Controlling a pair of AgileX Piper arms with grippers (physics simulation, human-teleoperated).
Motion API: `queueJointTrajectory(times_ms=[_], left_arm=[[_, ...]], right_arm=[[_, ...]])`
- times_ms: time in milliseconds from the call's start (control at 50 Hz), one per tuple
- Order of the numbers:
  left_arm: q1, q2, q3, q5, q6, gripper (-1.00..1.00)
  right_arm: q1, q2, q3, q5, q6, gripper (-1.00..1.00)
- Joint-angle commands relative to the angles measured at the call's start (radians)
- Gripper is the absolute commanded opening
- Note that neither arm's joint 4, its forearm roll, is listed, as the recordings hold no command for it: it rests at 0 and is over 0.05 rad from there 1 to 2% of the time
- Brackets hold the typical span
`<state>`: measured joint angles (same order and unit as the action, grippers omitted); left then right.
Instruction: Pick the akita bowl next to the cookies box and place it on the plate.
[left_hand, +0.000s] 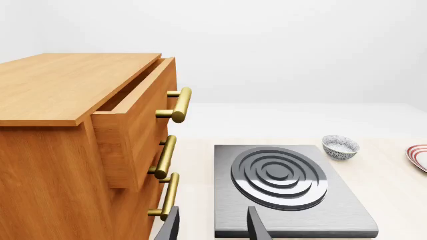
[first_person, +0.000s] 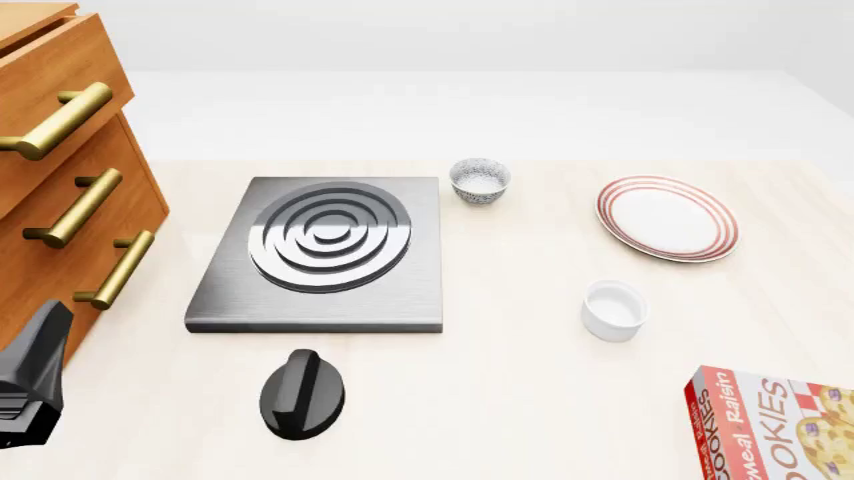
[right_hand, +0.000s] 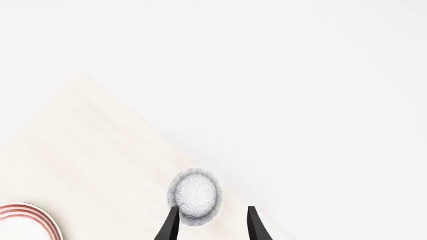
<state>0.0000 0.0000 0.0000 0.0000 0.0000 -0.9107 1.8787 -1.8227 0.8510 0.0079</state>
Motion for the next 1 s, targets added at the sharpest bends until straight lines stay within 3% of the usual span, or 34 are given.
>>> queueJointTrajectory(times_ms=[20,1000], left_arm=[[0.0,0.0,0.0,0.0,0.0,1.0],[0.0,0.0,0.0,0.0,0.0,1.0]], right_arm=[[-0.003,0.062,-0.011,-0.033,-0.014,1.0],[-0.003,0.228,0.16,-0.246,-0.085,1.0]])
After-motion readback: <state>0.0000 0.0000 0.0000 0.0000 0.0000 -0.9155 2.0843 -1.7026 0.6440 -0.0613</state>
